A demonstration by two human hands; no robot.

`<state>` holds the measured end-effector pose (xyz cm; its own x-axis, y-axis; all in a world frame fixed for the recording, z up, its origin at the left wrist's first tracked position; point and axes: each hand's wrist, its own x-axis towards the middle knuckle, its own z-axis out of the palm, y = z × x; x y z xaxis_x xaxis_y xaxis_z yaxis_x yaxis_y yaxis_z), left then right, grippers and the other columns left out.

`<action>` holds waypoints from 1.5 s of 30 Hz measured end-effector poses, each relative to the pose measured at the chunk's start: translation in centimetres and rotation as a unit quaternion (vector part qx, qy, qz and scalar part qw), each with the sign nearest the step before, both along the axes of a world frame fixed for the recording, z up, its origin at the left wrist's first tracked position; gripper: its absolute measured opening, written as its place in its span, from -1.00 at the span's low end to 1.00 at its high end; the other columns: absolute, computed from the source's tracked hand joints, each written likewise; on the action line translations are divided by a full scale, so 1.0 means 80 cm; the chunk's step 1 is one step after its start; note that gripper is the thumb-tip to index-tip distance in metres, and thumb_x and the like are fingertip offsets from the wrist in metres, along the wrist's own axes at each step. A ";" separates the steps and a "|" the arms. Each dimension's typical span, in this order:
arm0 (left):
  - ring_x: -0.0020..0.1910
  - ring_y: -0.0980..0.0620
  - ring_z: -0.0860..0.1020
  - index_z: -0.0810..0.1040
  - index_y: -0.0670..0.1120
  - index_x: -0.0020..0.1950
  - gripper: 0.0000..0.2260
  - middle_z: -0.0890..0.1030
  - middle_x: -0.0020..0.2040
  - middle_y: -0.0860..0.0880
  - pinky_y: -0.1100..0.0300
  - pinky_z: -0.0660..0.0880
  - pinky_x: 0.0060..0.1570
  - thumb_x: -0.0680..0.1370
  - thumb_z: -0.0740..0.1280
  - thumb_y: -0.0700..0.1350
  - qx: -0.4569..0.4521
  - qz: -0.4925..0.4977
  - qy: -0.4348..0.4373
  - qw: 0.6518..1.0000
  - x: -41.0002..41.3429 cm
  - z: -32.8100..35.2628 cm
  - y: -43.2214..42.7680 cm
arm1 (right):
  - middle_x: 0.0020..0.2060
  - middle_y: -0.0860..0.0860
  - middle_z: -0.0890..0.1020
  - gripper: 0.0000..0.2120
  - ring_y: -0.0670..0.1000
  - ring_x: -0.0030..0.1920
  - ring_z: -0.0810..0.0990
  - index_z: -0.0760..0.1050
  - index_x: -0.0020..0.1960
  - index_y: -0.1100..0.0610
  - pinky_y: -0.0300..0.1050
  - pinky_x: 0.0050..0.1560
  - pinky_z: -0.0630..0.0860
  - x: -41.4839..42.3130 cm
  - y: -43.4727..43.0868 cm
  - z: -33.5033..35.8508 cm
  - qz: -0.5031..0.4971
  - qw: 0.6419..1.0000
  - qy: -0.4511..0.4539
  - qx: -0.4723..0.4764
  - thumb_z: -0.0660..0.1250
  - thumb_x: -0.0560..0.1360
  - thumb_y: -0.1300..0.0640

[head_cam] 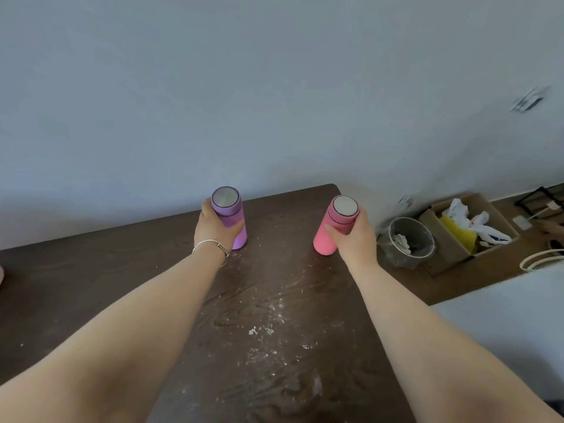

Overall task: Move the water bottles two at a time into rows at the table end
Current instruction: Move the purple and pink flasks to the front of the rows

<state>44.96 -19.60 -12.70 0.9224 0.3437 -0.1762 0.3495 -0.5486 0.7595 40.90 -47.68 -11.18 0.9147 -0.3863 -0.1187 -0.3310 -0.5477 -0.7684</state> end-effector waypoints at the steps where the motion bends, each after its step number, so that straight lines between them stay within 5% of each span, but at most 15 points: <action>1: 0.13 -0.17 0.52 0.29 -0.05 0.35 -0.38 0.50 0.24 -0.07 -0.02 0.49 0.05 0.38 0.48 0.02 0.006 0.002 0.003 1.000 0.001 -0.004 -0.001 | 0.49 0.09 0.57 -0.25 0.17 0.49 0.56 0.34 0.61 0.12 0.08 0.51 0.49 0.001 0.000 -0.003 -0.003 1.000 -0.005 0.006 0.62 0.53 0.15; 6: 0.05 -0.15 0.52 0.37 -0.09 0.23 -0.49 0.53 0.17 -0.09 0.04 0.45 -0.04 0.39 0.48 0.02 0.025 0.004 -0.005 1.000 0.000 -0.011 -0.001 | 0.45 0.09 0.60 -0.29 0.15 0.45 0.58 0.38 0.57 0.13 -0.09 0.36 0.45 0.002 0.001 -0.009 -0.010 1.000 -0.023 0.015 0.63 0.52 0.14; 20: -0.06 -0.06 0.45 0.36 -0.07 0.22 -0.50 0.54 0.13 -0.08 0.08 0.42 -0.07 0.39 0.48 0.04 0.050 -0.052 -0.012 0.997 -0.053 0.037 0.042 | 0.44 0.08 0.61 -0.30 0.17 0.43 0.60 0.38 0.56 0.11 0.09 0.42 0.55 -0.032 0.043 0.045 -0.021 0.998 -0.064 0.019 0.62 0.52 0.09; 36: -0.01 -0.13 0.52 0.35 -0.04 0.19 -0.52 0.54 0.11 -0.04 0.01 0.51 -0.04 0.38 0.46 0.04 0.027 -0.100 -0.021 0.994 -0.212 0.083 0.153 | 0.29 0.06 0.68 -0.48 0.08 0.18 0.62 0.49 0.38 0.14 -0.10 0.13 0.46 -0.221 0.173 0.113 -0.033 0.996 -0.084 -0.003 0.61 0.52 0.10; 45: -0.06 -0.12 0.51 0.34 -0.04 0.19 -0.52 0.53 0.11 -0.06 0.05 0.47 -0.13 0.39 0.47 0.04 0.023 -0.086 -0.040 0.995 -0.299 0.092 0.167 | 0.37 0.07 0.65 -0.43 0.19 0.36 0.64 0.45 0.46 0.10 0.02 0.26 0.56 -0.318 0.193 0.114 -0.002 0.999 -0.049 -0.012 0.60 0.53 0.09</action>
<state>21.03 -6.23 -5.35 0.9789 0.1849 -0.0872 0.1862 -0.6300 0.7540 15.50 -32.23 -2.06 0.9198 -0.3918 -0.0195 -0.2574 -0.5652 -0.7837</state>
